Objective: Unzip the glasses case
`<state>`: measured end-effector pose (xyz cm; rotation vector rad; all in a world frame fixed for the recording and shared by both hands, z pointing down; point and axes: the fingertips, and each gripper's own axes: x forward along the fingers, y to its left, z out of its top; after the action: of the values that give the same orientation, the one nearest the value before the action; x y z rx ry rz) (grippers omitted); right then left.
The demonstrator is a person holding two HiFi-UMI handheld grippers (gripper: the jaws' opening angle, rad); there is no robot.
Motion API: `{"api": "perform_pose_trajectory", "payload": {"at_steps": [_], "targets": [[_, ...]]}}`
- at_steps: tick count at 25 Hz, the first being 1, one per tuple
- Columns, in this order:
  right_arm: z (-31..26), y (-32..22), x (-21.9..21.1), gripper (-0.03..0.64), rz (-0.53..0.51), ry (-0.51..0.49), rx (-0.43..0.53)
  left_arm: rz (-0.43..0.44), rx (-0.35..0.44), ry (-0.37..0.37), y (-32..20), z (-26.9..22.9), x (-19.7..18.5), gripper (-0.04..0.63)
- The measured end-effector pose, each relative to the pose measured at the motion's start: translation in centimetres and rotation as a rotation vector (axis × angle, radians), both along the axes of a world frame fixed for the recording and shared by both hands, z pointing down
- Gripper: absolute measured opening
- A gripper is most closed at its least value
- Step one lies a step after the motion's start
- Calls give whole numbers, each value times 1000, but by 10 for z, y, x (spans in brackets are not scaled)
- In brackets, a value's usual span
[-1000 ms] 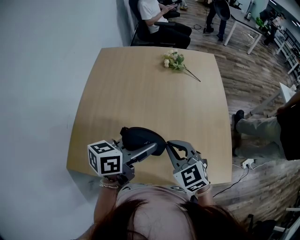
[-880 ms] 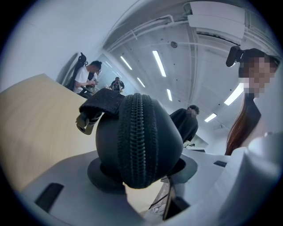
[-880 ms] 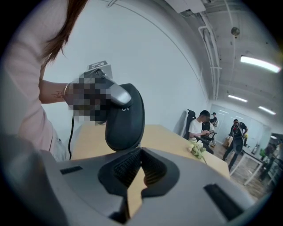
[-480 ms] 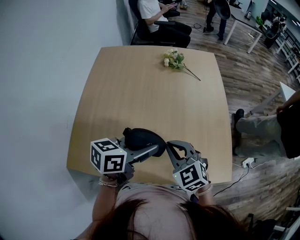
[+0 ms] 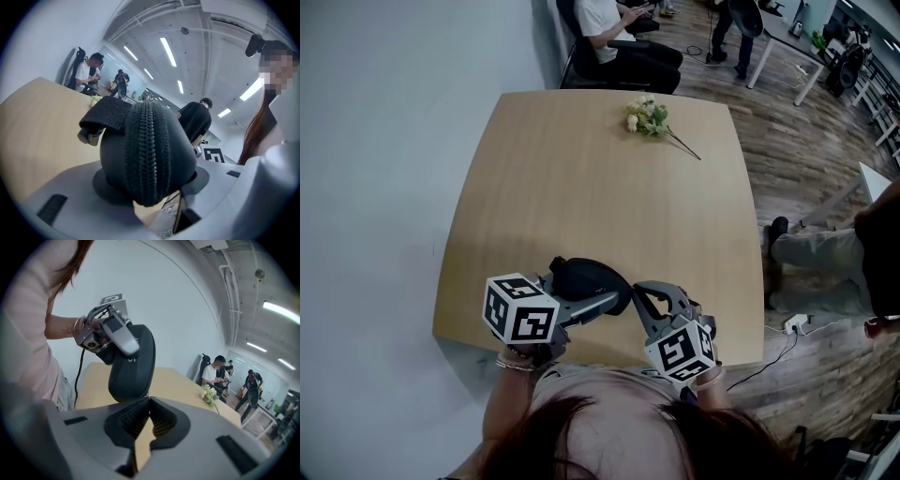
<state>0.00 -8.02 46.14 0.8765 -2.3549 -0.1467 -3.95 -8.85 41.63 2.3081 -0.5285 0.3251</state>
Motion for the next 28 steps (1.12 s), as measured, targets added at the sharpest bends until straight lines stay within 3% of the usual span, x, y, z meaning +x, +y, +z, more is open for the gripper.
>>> {"api": "perform_pose_trajectory", "payload": {"at_steps": [28], "targets": [[10,1,-5,15,-31,37,-26,81,-50,-91,6,20,4,230]]}}
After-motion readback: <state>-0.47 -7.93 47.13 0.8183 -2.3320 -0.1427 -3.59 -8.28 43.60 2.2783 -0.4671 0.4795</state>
